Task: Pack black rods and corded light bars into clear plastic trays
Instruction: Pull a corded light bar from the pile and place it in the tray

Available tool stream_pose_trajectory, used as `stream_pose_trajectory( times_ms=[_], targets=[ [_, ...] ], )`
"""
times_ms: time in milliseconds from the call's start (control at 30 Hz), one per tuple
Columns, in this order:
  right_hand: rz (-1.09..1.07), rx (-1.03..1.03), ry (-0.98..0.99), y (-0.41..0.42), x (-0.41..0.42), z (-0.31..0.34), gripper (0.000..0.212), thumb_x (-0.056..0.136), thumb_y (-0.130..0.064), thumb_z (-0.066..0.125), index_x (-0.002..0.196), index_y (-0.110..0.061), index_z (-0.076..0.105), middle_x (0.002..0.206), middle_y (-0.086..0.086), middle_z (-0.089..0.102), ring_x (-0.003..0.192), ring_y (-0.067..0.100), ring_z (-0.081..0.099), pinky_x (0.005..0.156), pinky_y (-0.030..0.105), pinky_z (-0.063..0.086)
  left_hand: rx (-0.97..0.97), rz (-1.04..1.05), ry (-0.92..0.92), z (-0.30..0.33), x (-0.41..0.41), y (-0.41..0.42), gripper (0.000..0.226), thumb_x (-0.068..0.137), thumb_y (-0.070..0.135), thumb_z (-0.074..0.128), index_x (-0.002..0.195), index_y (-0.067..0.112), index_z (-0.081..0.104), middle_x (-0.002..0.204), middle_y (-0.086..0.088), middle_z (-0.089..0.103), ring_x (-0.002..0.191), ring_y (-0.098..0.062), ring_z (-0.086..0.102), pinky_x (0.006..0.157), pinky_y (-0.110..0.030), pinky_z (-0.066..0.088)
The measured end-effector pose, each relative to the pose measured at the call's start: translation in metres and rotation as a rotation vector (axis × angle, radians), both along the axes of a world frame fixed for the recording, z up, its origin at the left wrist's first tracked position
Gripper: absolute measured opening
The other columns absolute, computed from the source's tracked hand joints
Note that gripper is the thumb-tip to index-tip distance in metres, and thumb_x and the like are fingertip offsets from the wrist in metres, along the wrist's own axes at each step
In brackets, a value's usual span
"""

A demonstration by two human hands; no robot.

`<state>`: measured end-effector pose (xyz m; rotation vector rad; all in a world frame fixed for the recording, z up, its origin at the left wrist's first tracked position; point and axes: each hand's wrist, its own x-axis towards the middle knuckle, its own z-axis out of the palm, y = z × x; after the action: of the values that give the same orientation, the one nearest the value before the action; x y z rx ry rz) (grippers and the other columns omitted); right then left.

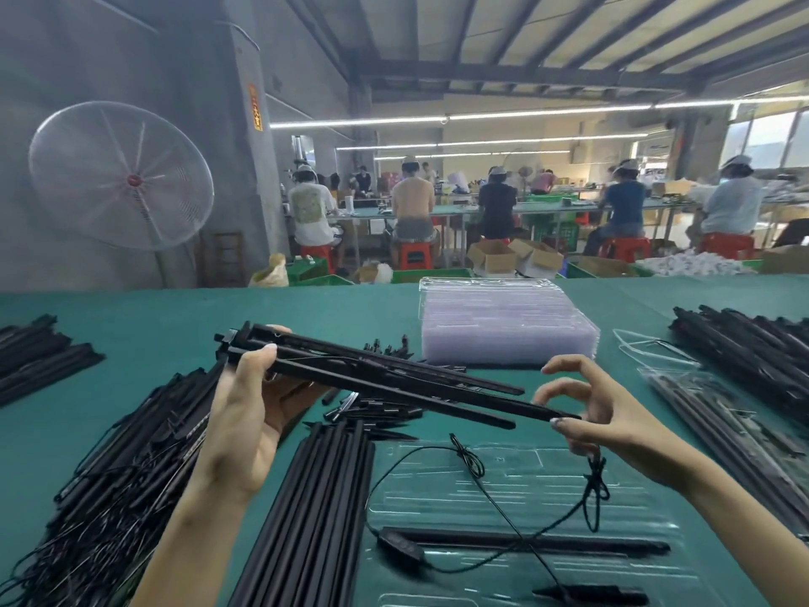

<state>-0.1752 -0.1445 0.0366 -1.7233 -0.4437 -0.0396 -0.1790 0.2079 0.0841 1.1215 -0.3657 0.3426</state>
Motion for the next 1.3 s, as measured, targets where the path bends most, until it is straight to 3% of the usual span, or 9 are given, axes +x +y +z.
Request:
stream_pose_trajectory(
  times_ms=[133,267,433,667,867,967,1067,1200,1300],
  targets=[
    [-0.171,-0.198,-0.044,0.005,0.001,0.016,0.044,0.080,-0.025,0.075,0.115,-0.036,0.052,0.110,-0.007,0.064,0.048,0.021,0.051,0.054,0.027,0.048,0.032,0.070,0.006,-0.005,0.002,0.007,0.023,0.100,0.013,0.034,0.108,0.008,0.055,0.092,-0.008,0.067,0.089,-0.019,0.067,0.077,-0.031,0.059],
    [-0.219,-0.438,-0.196,0.014,0.003,0.031,0.023,0.080,-0.042,0.066,0.097,-0.027,0.063,0.083,-0.003,0.068,0.042,0.007,0.049,0.048,0.014,0.041,0.120,0.205,-0.053,-0.011,0.005,0.013,0.022,0.101,0.011,0.036,0.102,0.023,0.055,0.094,-0.001,0.061,0.096,-0.018,0.063,0.089,-0.038,0.055],
    [-0.179,-0.312,-0.358,0.023,0.002,0.046,0.028,0.082,-0.034,0.062,0.062,-0.015,0.068,0.049,0.004,0.053,0.046,0.009,0.045,0.048,0.016,0.035,0.133,0.318,-0.075,-0.021,0.010,0.019,0.025,0.100,0.014,0.040,0.098,0.033,0.055,0.101,0.001,0.055,0.107,-0.023,0.056,0.094,-0.047,0.051],
    [-0.222,-0.137,-0.725,0.038,-0.020,0.083,0.008,0.084,-0.037,0.068,0.084,-0.038,0.076,0.064,0.020,0.065,0.048,0.041,0.050,0.040,0.044,0.037,0.085,0.358,0.081,-0.044,0.025,0.012,0.014,0.100,0.022,0.042,0.103,0.031,0.053,0.113,0.001,0.062,0.107,-0.013,0.062,0.083,-0.035,0.057],
    [-0.188,-0.510,-1.020,0.036,-0.007,0.112,0.009,0.084,-0.021,0.070,0.086,-0.013,0.073,0.073,-0.013,0.060,0.061,-0.002,0.052,0.057,0.011,0.041,-0.187,0.292,0.328,-0.055,0.034,0.000,0.026,0.102,0.020,0.041,0.122,0.003,0.047,0.111,-0.012,0.062,0.105,-0.022,0.063,0.076,-0.036,0.058],
    [-0.323,-0.876,-0.937,0.005,0.016,0.105,0.032,0.077,0.004,0.073,0.105,-0.011,0.066,0.086,-0.012,0.047,0.069,0.002,0.049,0.061,0.024,0.047,-0.439,0.242,0.364,-0.053,0.030,0.008,0.017,0.101,0.017,0.042,0.100,0.002,0.050,0.092,-0.011,0.066,0.083,-0.017,0.069,0.067,-0.028,0.060],
    [-0.395,-0.730,-0.661,-0.010,0.024,0.088,0.053,0.079,0.000,0.069,0.120,-0.027,0.046,0.106,-0.003,0.051,0.088,0.015,0.057,0.076,0.011,0.046,-0.636,0.192,0.341,-0.047,0.028,0.008,0.017,0.100,0.016,0.043,0.087,0.007,0.052,0.076,-0.005,0.072,0.074,-0.015,0.072,0.069,-0.030,0.060],
    [-0.362,-0.461,-0.313,-0.011,0.035,0.056,0.039,0.084,-0.019,0.070,0.113,-0.032,0.047,0.056,0.004,0.063,0.045,0.009,0.056,0.044,0.017,0.043,-0.829,0.155,0.294,-0.033,0.030,0.005,0.015,0.099,0.018,0.046,0.093,0.006,0.053,0.087,-0.008,0.069,0.083,-0.020,0.071,0.079,-0.034,0.058],
    [-0.293,-0.448,-0.302,-0.020,0.029,0.051,0.048,0.070,-0.032,0.083,0.108,-0.037,0.055,0.058,-0.002,0.053,0.049,0.005,0.048,0.053,0.013,0.040,-0.862,0.174,0.235,-0.024,0.031,0.012,0.017,0.100,0.019,0.042,0.095,0.007,0.053,0.077,-0.006,0.072,0.081,-0.019,0.072,0.082,-0.033,0.057]
  ],
)
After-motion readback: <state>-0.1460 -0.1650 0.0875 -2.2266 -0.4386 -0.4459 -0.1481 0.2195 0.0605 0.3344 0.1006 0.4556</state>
